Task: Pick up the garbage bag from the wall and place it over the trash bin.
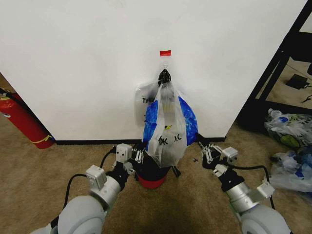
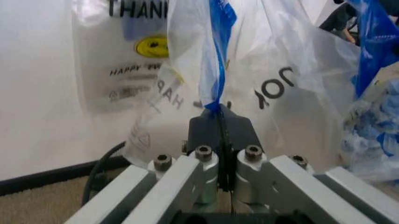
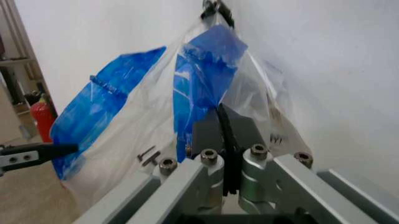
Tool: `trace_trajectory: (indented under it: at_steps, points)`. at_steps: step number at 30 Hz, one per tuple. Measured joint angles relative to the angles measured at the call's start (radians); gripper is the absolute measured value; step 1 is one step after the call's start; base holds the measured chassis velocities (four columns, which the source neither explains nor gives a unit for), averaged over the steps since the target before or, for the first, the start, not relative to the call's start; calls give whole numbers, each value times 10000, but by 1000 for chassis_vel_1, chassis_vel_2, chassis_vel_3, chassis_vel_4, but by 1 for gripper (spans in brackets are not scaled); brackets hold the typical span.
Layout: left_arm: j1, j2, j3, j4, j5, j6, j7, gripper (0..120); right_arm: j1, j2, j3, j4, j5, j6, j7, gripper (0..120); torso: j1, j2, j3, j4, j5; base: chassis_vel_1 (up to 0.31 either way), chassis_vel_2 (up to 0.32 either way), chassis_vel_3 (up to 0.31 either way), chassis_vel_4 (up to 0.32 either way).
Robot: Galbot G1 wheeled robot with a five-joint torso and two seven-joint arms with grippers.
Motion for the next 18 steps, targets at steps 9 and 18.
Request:
trace_trajectory:
  at_steps: [9, 18]
  points:
    - [636, -94, -21, -27, 491, -164, 121, 0, -622, 180, -351, -232, -662, 285, -208, 0, 1, 0, 1, 0, 0, 0, 0, 0, 0]
    - [960, -196, 6, 87, 815, -313, 187, 0, -750, 276, -628, -431, -999, 421, -219, 0, 1, 0, 1, -1, 0, 0, 0, 0, 0]
